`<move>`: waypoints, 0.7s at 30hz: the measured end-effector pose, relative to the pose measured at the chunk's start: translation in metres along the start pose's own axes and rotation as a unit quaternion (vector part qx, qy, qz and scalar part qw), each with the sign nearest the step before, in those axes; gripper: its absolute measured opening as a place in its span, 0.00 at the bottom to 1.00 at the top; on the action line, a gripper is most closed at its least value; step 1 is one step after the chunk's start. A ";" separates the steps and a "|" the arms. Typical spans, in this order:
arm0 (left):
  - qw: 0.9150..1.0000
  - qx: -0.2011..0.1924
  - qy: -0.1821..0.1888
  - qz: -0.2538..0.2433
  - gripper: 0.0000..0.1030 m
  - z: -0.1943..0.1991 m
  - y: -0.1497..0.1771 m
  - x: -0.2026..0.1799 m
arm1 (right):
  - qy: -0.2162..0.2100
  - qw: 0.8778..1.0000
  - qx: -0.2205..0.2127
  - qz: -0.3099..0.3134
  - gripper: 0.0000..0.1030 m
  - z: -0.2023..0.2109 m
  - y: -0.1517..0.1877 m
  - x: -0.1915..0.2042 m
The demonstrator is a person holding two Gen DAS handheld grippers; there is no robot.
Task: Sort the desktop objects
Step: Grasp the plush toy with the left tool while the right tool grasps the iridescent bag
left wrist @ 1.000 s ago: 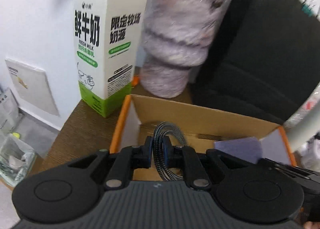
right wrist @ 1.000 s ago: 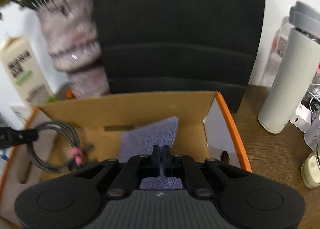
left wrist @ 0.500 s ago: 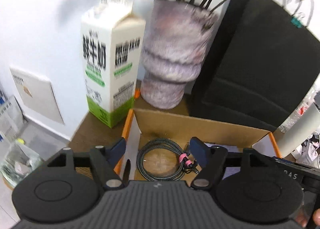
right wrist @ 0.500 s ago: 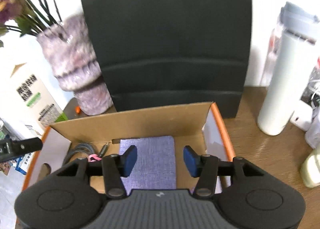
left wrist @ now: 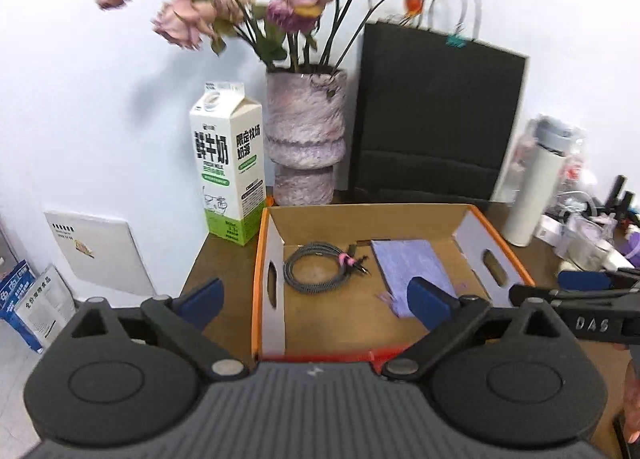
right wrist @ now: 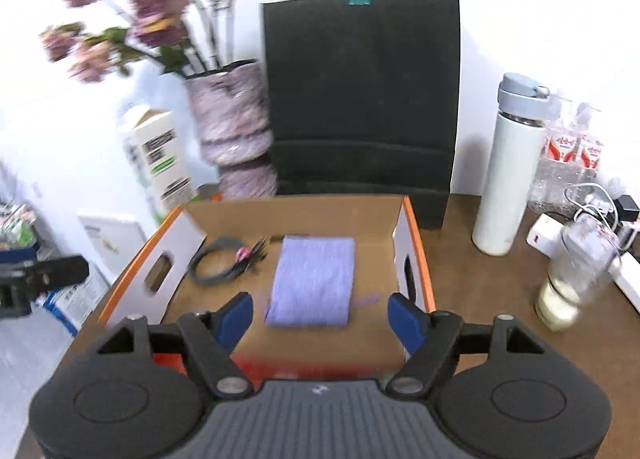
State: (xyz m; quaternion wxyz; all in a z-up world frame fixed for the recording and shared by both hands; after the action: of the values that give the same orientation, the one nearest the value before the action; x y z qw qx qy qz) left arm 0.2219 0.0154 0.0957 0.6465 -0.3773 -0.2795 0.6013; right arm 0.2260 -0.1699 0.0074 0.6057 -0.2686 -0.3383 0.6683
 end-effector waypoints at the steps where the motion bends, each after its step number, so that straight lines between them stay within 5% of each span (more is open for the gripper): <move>1: 1.000 -0.011 0.009 0.001 1.00 0.015 0.009 -0.001 | -0.001 1.000 -0.003 0.001 0.74 0.009 0.010 0.002; 8: 0.997 -0.056 0.039 0.028 1.00 0.093 0.094 0.007 | -0.058 0.998 -0.012 -0.007 0.76 0.062 0.096 0.022; 12: 0.997 -0.066 0.028 -0.007 1.00 0.118 0.154 -0.007 | -0.080 0.997 -0.002 -0.007 0.75 0.076 0.145 0.040; 16: 0.999 -0.043 0.014 -0.015 1.00 0.114 0.198 -0.017 | -0.096 0.995 -0.021 -0.002 0.75 0.090 0.172 0.059; 21: 1.000 -0.024 0.013 -0.009 0.98 0.094 0.212 -0.017 | -0.105 0.994 -0.033 0.027 0.71 0.082 0.174 0.084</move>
State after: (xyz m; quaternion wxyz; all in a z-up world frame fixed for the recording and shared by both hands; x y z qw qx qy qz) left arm 0.0233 0.0116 -0.0244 0.6464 -0.3978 -0.2889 0.5835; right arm 0.0433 -0.1039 -0.0725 0.5396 -0.2259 -0.4145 0.6972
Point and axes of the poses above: each gripper's, at about its wrist camera, not at the fingertips, and z roughly against the way its jaws point, x to its left, y to its underside, the point moved 9 cm from there along -z, roughly the way its jaws point, and after that the axes turned 5 degrees about y, right-handed, at the moved point
